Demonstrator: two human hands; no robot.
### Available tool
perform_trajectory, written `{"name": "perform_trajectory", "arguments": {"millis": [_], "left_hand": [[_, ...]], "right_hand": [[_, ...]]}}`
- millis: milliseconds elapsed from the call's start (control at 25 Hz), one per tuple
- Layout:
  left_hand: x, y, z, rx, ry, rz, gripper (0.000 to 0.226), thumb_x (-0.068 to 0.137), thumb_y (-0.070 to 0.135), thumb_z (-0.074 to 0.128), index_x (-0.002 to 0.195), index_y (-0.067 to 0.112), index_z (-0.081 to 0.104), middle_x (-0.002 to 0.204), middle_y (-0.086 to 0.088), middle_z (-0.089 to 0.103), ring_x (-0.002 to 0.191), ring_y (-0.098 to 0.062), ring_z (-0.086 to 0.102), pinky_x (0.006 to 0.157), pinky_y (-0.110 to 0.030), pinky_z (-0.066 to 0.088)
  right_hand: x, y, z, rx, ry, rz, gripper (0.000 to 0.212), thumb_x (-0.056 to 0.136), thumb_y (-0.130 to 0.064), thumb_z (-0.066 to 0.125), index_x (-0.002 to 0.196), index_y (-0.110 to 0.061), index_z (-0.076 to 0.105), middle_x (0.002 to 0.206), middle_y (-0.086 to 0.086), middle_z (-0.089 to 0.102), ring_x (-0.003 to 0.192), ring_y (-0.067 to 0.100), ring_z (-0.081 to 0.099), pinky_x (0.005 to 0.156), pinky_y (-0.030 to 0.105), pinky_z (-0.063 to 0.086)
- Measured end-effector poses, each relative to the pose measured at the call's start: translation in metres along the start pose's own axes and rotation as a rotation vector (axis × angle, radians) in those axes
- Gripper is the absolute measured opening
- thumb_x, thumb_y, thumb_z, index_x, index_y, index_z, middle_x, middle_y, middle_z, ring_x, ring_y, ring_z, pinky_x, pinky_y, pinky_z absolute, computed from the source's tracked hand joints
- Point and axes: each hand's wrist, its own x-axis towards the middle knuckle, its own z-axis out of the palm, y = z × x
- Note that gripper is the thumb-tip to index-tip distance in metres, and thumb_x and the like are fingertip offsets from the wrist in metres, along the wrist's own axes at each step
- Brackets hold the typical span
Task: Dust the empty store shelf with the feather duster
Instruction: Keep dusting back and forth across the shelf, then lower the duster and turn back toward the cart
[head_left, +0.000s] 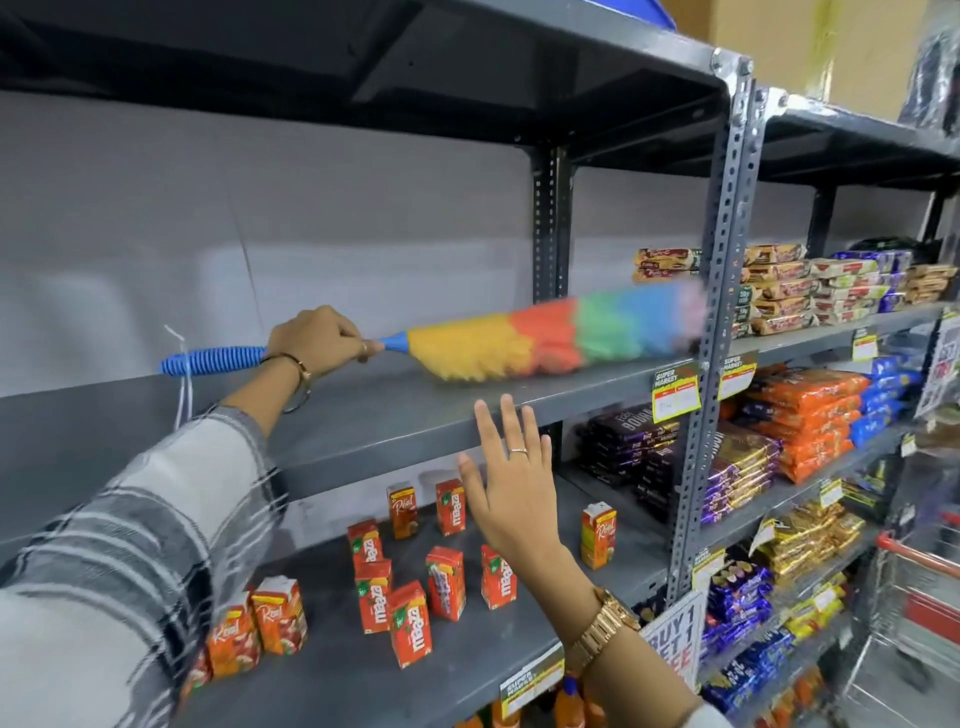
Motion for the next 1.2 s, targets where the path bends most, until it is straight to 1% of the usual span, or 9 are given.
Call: {"name": "perform_trajectory", "arguments": {"millis": [80, 280, 480, 560, 680, 880, 1040, 1120, 1200], "left_hand": [[-0.009, -0.021, -0.004, 0.039, -0.016, -0.026, 0.032, 0.078, 0.049, 0.064, 0.075, 0.020, 0.076, 0.084, -0.005, 0.070, 0.085, -0.028, 0.062, 0.067, -0.027, 0.036], [-0.023, -0.024, -0.029, 0.157, 0.297, -0.001, 0.037, 0.081, 0.049, 0.060, 0.087, 0.017, 0.077, 0.087, -0.012, 0.073, 0.077, -0.031, 0.061, 0.062, -0.027, 0.036], [-0.042, -0.015, -0.046, -0.017, 0.164, 0.097, 0.030, 0.076, 0.049, 0.067, 0.076, 0.020, 0.077, 0.057, 0.001, 0.056, 0.065, -0.022, 0.050, 0.049, -0.023, 0.028], [-0.047, 0.007, -0.043, 0.034, 0.128, 0.200, 0.030, 0.075, 0.050, 0.067, 0.076, 0.021, 0.077, 0.058, 0.003, 0.057, 0.067, -0.020, 0.051, 0.050, -0.023, 0.027], [-0.048, 0.043, -0.031, 0.182, 0.116, 0.365, 0.037, 0.075, 0.054, 0.065, 0.082, 0.020, 0.077, 0.073, -0.002, 0.069, 0.072, -0.020, 0.054, 0.061, -0.025, 0.030], [-0.058, 0.118, 0.021, 0.406, 0.006, 0.669, 0.041, 0.075, 0.059, 0.061, 0.089, 0.023, 0.076, 0.086, -0.004, 0.074, 0.084, -0.025, 0.064, 0.060, -0.027, 0.031], [-0.083, 0.178, 0.082, 0.447, -0.087, 0.869, 0.040, 0.076, 0.056, 0.059, 0.087, 0.021, 0.074, 0.083, -0.003, 0.073, 0.083, -0.025, 0.067, 0.047, -0.021, 0.020], [-0.103, 0.209, 0.122, 0.476, -0.150, 0.995, 0.037, 0.078, 0.052, 0.056, 0.085, 0.020, 0.073, 0.076, -0.003, 0.070, 0.076, -0.025, 0.066, 0.045, -0.020, 0.016], [-0.124, 0.236, 0.167, 0.500, -0.244, 1.101, 0.030, 0.080, 0.048, 0.054, 0.072, 0.023, 0.068, 0.055, 0.002, 0.051, 0.054, -0.020, 0.052, 0.043, -0.021, 0.016]], "right_hand": [[0.000, 0.000, 0.002, -0.011, 0.013, 0.001, 0.059, 0.092, -0.045, 0.030, 0.144, -0.018, 0.029, 0.151, 0.013, 0.023, 0.138, 0.034, 0.014, 0.106, 0.048, 0.009], [0.005, 0.004, 0.004, -0.139, 0.070, -0.128, 0.059, 0.096, -0.044, 0.029, 0.141, -0.007, 0.035, 0.147, 0.018, 0.030, 0.136, 0.032, 0.017, 0.107, 0.046, 0.012], [0.014, -0.002, -0.015, -0.169, 0.225, -0.125, 0.058, 0.098, -0.047, 0.020, 0.137, -0.006, 0.034, 0.142, 0.021, 0.038, 0.136, 0.033, 0.017, 0.110, 0.049, 0.005], [0.016, -0.002, -0.026, -0.251, 0.311, -0.178, 0.052, 0.099, -0.044, 0.024, 0.133, -0.006, 0.037, 0.137, 0.022, 0.045, 0.135, 0.035, 0.020, 0.109, 0.056, 0.006], [0.011, 0.013, -0.044, -0.342, 0.391, -0.154, 0.055, 0.098, -0.044, 0.025, 0.141, -0.010, 0.028, 0.151, 0.009, 0.023, 0.139, 0.031, 0.014, 0.108, 0.060, 0.002], [-0.028, 0.081, -0.078, -0.486, 0.249, -0.042, 0.055, 0.098, -0.047, 0.023, 0.141, -0.013, 0.031, 0.147, 0.016, 0.033, 0.136, 0.031, 0.023, 0.108, 0.059, 0.007], [-0.080, 0.140, -0.105, -0.595, 0.113, 0.082, 0.053, 0.098, -0.046, 0.021, 0.139, -0.016, 0.034, 0.146, 0.012, 0.032, 0.135, 0.028, 0.026, 0.106, 0.061, 0.012], [-0.108, 0.167, -0.120, -0.653, 0.060, 0.172, 0.052, 0.099, -0.046, 0.019, 0.139, -0.017, 0.035, 0.146, 0.014, 0.034, 0.135, 0.029, 0.026, 0.106, 0.061, 0.008], [-0.135, 0.193, -0.133, -0.680, 0.038, 0.268, 0.052, 0.099, -0.046, 0.019, 0.139, -0.018, 0.035, 0.145, 0.015, 0.035, 0.135, 0.029, 0.024, 0.106, 0.060, 0.006]]}}
